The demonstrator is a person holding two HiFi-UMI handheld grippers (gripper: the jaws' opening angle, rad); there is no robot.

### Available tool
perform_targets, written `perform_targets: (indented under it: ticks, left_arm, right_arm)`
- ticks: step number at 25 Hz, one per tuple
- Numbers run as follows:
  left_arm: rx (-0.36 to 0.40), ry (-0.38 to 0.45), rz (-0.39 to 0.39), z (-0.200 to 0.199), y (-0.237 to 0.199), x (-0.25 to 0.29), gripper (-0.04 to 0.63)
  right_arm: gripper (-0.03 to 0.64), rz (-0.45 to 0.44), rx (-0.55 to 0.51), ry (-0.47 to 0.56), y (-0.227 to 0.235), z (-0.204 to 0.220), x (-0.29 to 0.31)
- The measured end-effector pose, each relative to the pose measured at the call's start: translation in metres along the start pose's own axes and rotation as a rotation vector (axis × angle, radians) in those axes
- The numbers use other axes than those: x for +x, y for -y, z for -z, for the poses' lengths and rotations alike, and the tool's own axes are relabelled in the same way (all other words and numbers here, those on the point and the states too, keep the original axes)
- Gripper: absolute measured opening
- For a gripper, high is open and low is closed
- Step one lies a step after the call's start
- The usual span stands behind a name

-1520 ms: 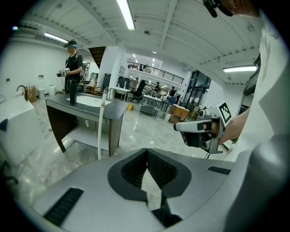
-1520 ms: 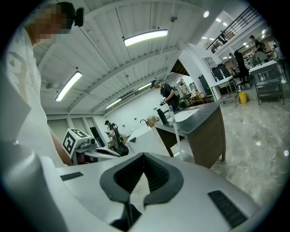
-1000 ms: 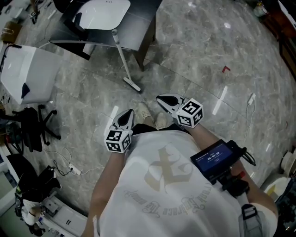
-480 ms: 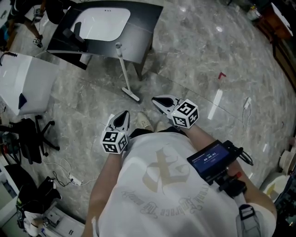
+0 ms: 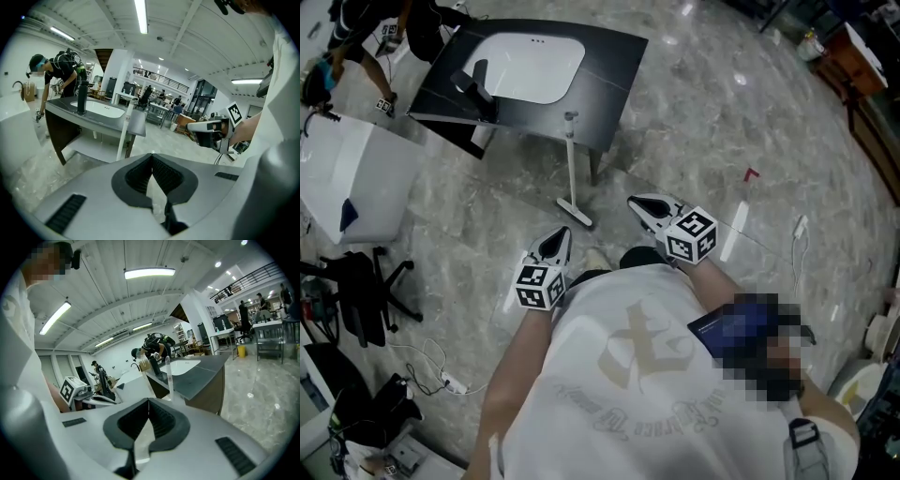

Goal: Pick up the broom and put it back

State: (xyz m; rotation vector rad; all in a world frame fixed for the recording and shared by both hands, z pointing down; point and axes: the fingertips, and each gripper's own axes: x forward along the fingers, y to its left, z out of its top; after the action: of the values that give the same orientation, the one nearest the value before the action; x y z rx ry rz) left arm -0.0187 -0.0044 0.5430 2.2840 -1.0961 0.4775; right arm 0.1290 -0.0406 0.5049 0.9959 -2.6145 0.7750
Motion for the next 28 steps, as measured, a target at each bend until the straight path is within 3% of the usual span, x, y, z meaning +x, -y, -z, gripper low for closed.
perform_targets:
  ticks: [8, 17, 28]
  left_arm:
    - [-0.029, -0.015, -0.010, 0.007, -0.017, -0.002, 0.012]
    - [-0.088, -0.035, -0.074, 0.013, -0.033, 0.005, 0.012]
    - [-0.150, 0.014, -0.192, -0.024, -0.057, 0.021, 0.012]
  right_arm:
    - [0.017, 0.018, 0.007, -0.016, 0.003, -0.006, 0.012]
    - [0.017, -0.062, 0.011, -0.078, 0.016, -0.004, 0.044]
    - [0.018, -0.180, -0.029, -0.106, 0.053, -0.043, 0.103]
